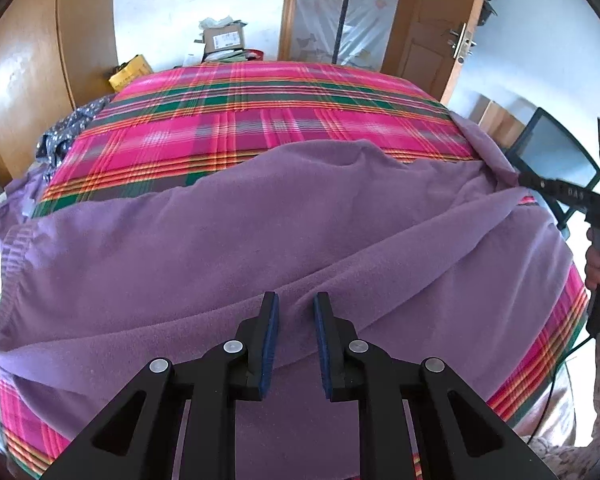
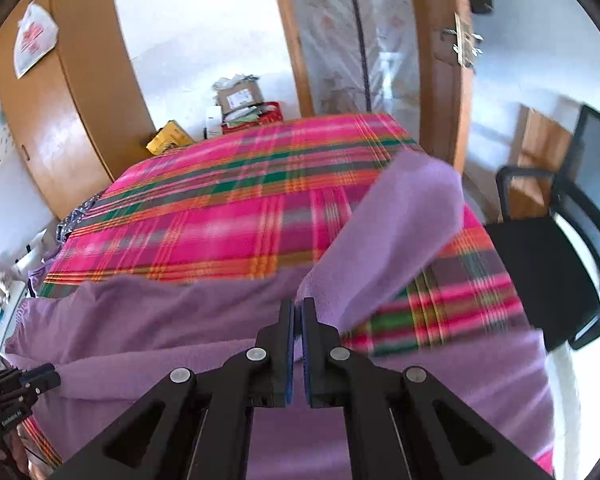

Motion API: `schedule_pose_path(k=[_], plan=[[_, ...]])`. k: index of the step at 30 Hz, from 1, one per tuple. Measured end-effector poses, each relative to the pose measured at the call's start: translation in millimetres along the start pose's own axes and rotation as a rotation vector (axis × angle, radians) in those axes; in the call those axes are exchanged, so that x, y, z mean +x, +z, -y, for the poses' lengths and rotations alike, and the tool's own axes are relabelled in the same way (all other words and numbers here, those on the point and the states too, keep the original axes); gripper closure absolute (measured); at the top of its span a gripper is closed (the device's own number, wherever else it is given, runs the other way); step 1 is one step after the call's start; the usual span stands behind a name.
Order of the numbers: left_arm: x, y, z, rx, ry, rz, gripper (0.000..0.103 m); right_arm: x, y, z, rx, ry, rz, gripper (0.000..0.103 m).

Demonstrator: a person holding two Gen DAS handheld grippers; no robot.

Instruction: Fold clothes

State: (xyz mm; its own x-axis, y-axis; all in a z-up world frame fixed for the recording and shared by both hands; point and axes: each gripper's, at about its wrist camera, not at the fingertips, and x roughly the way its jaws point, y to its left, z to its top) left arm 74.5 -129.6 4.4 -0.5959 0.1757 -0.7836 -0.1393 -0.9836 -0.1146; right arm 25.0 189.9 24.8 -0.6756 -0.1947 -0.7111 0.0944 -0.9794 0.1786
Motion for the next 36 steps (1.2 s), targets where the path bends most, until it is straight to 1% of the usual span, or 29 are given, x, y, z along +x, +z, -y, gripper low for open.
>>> schedule_pose_path(k=[6, 8, 11, 15, 17, 19, 21, 25, 29, 32, 33, 34, 35, 36], plan=[[-7.9, -0.7, 2.9, -0.007, -0.045, 0.016, 0.084, 5.5, -19.8, 15.9, 0.058, -0.007, -0.049, 0.099], [-8.2, -1.0, 5.0, 0.001, -0.037, 0.015, 0.084, 7.3, -21.0, 16.7, 0.054, -0.013, -0.068, 0.099], [-8.6, -1.5, 5.7, 0.002, -0.025, 0.012, 0.084, 1.3, -15.7, 21.4, 0.051, 0.002, -0.046, 0.098], [-14.1, 0.0, 6.5, -0.005, -0.029, 0.034, 0.084, 0.1, -0.1, 18.7, 0.019, -0.053, -0.019, 0.087], [-16.2, 1.3, 7.5, -0.001, -0.025, 0.043, 0.084, 4.3, 8.0, 19.2, 0.018, -0.055, -0.026, 0.082], [-15.1, 3.5, 9.6, 0.01, -0.012, 0.039, 0.084, 11.7, 15.5, 19.7, 0.024, -0.053, -0.047, 0.073], [-12.9, 5.3, 12.4, 0.024, 0.006, 0.034, 0.084, 21.1, 22.7, 18.1, 0.018, -0.058, -0.062, 0.071], [-13.1, 7.6, 20.4, 0.053, 0.003, 0.043, 0.084, 44.2, 27.5, 7.3, -0.053, -0.124, -0.101, 0.066], [-11.2, 8.9, 30.2, 0.115, 0.025, 0.049, 0.084, 64.4, 25.6, 0.8, -0.099, -0.184, -0.14, 0.066], [-6.3, 8.2, 31.9, 0.164, 0.034, 0.023, 0.083, 71.3, 23.2, 5.2, -0.093, -0.215, -0.162, 0.066], [-4.7, 7.4, 32.1, 0.181, 0.035, 0.015, 0.083, 71.8, 22.8, 7.8, -0.083, -0.213, -0.168, 0.067], [-4.1, 6.8, 32.0, 0.189, 0.033, 0.01, 0.083, 71.3, 23.0, 9.6, -0.079, -0.218, -0.166, 0.075], [-4.0, 6.7, 31.9, 0.197, 0.032, 0.007, 0.083, 70.6, 23.2, 11.2, -0.078, -0.227, -0.162, 0.08], [-5.9, 5.6, 31.1, 0.205, 0.029, 0.009, 0.083, 69.4, 23.9, 13.3, -0.073, -0.223, -0.159, 0.087]])
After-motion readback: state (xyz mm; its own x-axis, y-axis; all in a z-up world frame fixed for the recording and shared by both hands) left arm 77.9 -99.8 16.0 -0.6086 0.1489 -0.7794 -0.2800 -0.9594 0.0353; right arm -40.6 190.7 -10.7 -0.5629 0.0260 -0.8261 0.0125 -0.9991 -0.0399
